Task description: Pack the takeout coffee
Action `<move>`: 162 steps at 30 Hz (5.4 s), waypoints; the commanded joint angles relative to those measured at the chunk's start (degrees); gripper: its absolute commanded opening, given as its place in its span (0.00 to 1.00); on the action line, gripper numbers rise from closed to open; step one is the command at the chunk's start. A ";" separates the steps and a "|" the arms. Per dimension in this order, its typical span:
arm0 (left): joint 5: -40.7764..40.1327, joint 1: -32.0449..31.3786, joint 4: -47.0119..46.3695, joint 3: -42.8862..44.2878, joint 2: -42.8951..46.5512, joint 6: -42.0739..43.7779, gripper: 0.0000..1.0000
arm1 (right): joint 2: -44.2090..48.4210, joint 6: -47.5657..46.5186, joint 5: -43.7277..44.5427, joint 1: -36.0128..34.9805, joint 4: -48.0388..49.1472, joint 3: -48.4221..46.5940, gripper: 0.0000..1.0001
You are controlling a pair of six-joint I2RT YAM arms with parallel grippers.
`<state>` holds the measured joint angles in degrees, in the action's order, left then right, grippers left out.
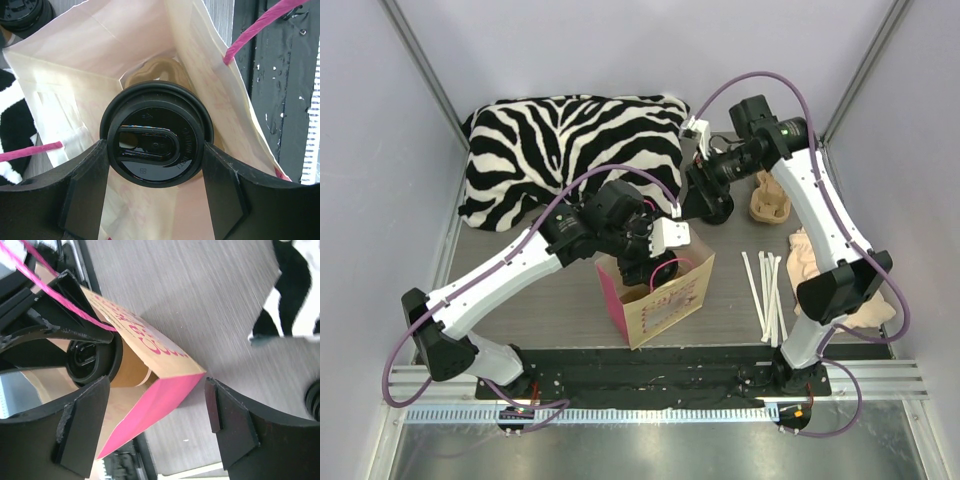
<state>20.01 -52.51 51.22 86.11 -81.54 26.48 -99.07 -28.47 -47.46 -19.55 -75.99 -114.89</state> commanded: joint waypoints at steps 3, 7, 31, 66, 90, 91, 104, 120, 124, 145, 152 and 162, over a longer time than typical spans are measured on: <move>2.05 -0.49 -1.74 0.11 1.29 2.00 0.13 | -1.65 -10.55 -3.25 -5.14 -4.35 -2.79 0.82; 2.23 -0.57 -1.48 0.03 1.20 2.17 0.13 | -2.88 -12.49 -1.85 -8.04 -2.77 -2.27 0.78; -5.07 0.66 -0.86 -4.10 4.63 0.85 0.09 | 9.24 6.23 2.73 -9.10 8.22 14.25 0.42; -14.20 0.57 -11.31 -9.98 9.46 -1.17 0.07 | 17.58 21.17 17.30 -15.16 35.62 25.83 0.01; -21.77 -7.51 -20.28 -30.29 22.82 7.71 0.06 | 29.72 18.98 41.74 -30.90 48.04 38.43 0.01; -21.85 -7.95 -20.37 -31.08 23.52 8.14 0.06 | 29.63 18.19 43.49 -30.81 48.12 37.99 0.01; -22.73 -10.07 -21.95 -38.20 26.69 11.75 0.06 | 29.63 15.46 47.20 -30.90 48.48 34.65 0.01; -28.45 -13.14 -32.50 -38.82 22.74 10.17 0.04 | 35.34 15.81 45.00 -35.73 52.87 43.60 0.01; -29.59 -14.46 -35.57 -39.78 21.95 10.17 0.03 | 36.49 14.32 47.20 -38.80 54.19 44.93 0.01; -26.87 -14.99 -33.99 -42.95 23.62 10.61 0.01 | 36.75 12.91 49.31 -39.78 55.24 45.81 0.01; -27.66 -15.08 -36.28 -42.69 20.81 9.82 0.00 | 36.75 13.79 48.87 -39.78 55.24 46.16 0.01; -27.40 -14.02 -34.61 -42.34 17.99 8.68 0.00 | 36.31 14.32 48.25 -39.78 55.16 45.90 0.01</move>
<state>-8.36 -67.02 16.58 43.16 -62.28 37.04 -64.12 -14.85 0.80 -59.05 -25.19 -68.42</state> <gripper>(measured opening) 0.715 0.048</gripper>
